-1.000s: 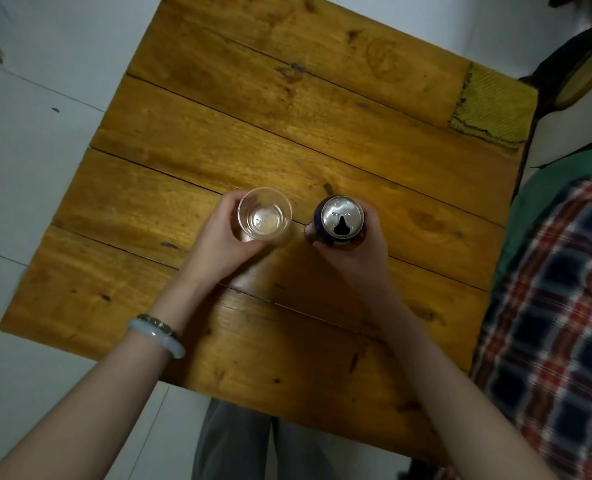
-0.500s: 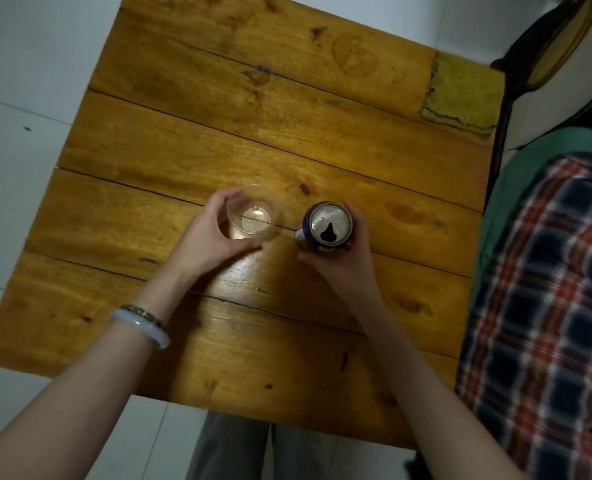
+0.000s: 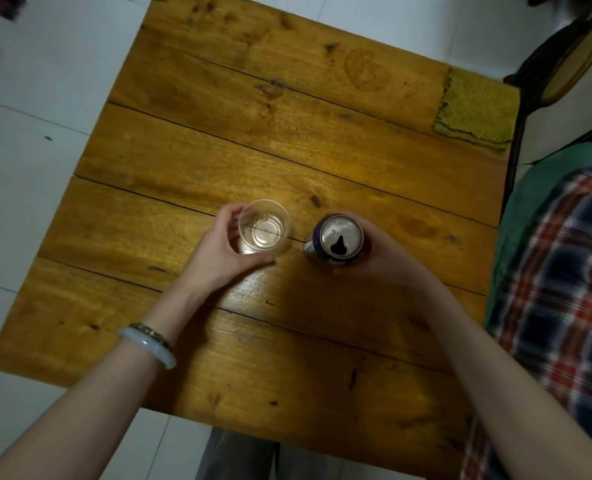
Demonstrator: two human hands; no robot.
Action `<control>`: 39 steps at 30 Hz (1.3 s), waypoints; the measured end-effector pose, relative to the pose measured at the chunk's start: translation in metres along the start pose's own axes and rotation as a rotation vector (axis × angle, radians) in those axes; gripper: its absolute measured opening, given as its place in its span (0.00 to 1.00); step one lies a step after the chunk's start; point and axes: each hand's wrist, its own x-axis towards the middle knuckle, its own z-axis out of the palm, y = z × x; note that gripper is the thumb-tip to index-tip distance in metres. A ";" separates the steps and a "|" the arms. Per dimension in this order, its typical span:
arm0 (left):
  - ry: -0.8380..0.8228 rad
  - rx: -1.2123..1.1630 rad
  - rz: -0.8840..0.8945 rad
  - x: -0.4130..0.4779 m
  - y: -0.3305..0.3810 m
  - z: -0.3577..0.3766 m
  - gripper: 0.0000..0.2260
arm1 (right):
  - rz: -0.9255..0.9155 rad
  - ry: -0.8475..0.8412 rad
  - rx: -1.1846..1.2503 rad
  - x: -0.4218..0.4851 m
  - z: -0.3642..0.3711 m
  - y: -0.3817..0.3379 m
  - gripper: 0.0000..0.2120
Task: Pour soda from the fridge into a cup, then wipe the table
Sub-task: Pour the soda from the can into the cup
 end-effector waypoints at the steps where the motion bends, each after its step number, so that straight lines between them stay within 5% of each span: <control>1: 0.006 -0.002 0.002 0.000 0.000 0.000 0.41 | -0.004 0.045 0.008 0.000 0.002 0.001 0.39; 6: 0.037 -0.010 -0.008 -0.001 0.000 0.000 0.38 | -0.017 0.347 0.076 -0.005 0.033 0.001 0.37; 10: 0.044 0.001 -0.012 -0.002 -0.002 0.000 0.38 | 0.031 0.471 0.072 -0.001 0.052 0.003 0.47; 13: 0.049 -0.001 -0.014 -0.002 -0.003 0.001 0.39 | -0.009 0.420 -0.010 -0.002 0.047 0.008 0.50; 18: 0.057 -0.026 -0.014 -0.001 -0.003 0.003 0.38 | -0.094 0.399 0.004 0.000 0.040 0.006 0.37; 24: 0.108 -0.080 -0.017 -0.002 -0.007 0.014 0.36 | -0.067 0.444 0.020 0.000 0.045 -0.009 0.36; 28: 0.156 -0.071 -0.008 -0.001 -0.002 0.017 0.32 | -0.216 0.446 -0.247 0.006 0.032 -0.023 0.36; 39: 0.142 -0.041 0.011 0.000 -0.001 0.016 0.27 | -0.157 0.322 -0.606 0.015 0.021 -0.024 0.37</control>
